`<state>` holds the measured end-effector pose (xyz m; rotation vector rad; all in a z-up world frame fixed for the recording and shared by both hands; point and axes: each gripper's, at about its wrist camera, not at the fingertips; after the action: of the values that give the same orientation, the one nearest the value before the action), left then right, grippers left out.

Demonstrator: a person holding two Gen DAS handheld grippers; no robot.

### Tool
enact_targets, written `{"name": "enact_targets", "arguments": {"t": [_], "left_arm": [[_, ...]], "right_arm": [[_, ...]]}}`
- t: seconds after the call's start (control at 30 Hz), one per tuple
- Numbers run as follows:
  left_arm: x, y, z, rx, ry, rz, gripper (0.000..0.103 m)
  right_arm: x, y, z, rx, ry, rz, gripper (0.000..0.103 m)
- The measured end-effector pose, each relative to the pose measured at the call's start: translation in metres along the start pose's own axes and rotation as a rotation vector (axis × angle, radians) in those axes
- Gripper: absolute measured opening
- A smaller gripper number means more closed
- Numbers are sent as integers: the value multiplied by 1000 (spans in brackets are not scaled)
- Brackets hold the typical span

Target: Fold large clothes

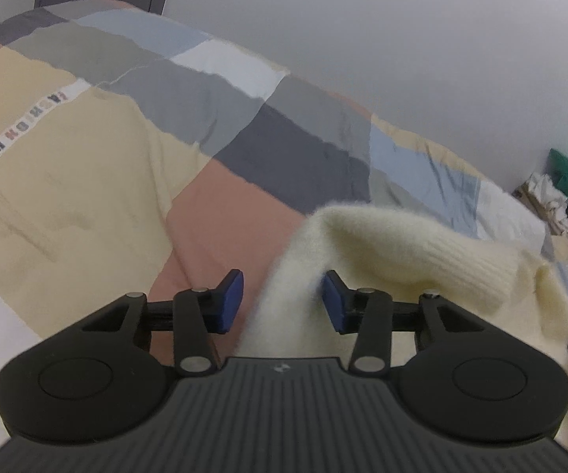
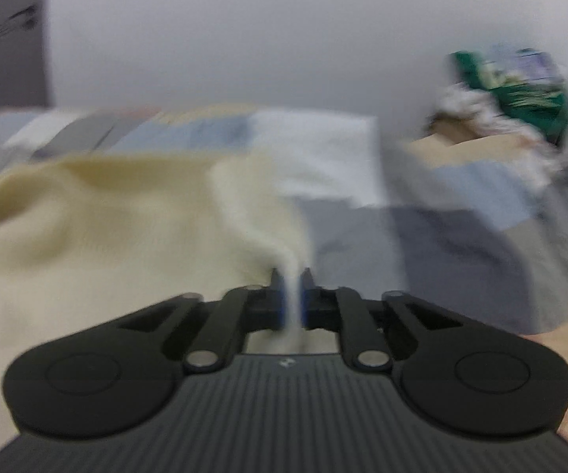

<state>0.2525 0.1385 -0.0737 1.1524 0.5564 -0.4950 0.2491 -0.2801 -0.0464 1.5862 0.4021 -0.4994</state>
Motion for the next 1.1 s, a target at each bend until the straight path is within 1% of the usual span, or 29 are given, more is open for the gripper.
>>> {"name": "enact_targets", "arguments": {"t": [0.03,0.1,0.13,0.2,0.3,0.4,0.47,0.6,0.67,0.77,0.93,0.97,1.03,1.1], "left_arm": [[-3,1,0,-3,-12,11,50],[-10,5,3,-10,-55,19,50],[-15,8,6,1,-89,25,50],[-25,10,16,50,-121,49,50],[-31,9,32,134,-178,48,50],[-26,2,46,197,-267,5,50],[-20,-4,54,215,-304,-23,50],[2,-7,67,235,-273,-69,50],[9,-6,66,220,-256,-82,50],[12,-1,59,203,-224,-59,50],[23,9,52,185,-151,-8,50],[28,11,50,170,-143,-13,50],[40,14,48,143,-126,-49,50],[47,13,49,161,-119,-70,50]], "right_arm": [[1,0,8,46,-6,-17,9],[10,-2,21,125,12,-86,9],[14,-3,25,153,17,-111,9],[18,-5,28,187,20,-134,10],[18,-6,24,174,15,-137,10],[18,-9,24,170,12,-143,11],[18,-8,23,172,12,-143,11],[19,-8,20,142,-2,-133,12],[21,-10,13,102,-18,-126,13],[22,-13,5,51,-38,-117,13],[19,-17,1,28,-52,-101,13],[19,-17,0,26,-52,-98,13],[18,-18,1,32,-49,-94,13],[16,-20,2,48,-43,-94,15]]}}
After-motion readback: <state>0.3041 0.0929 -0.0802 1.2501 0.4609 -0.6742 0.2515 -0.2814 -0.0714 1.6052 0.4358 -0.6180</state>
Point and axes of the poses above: each gripper's, at about its wrist camera, not at the fingertips, and x roughly the way its jaws point, z to its right, y to its top, and after that the axes turned 8 degrees about x, right-handed
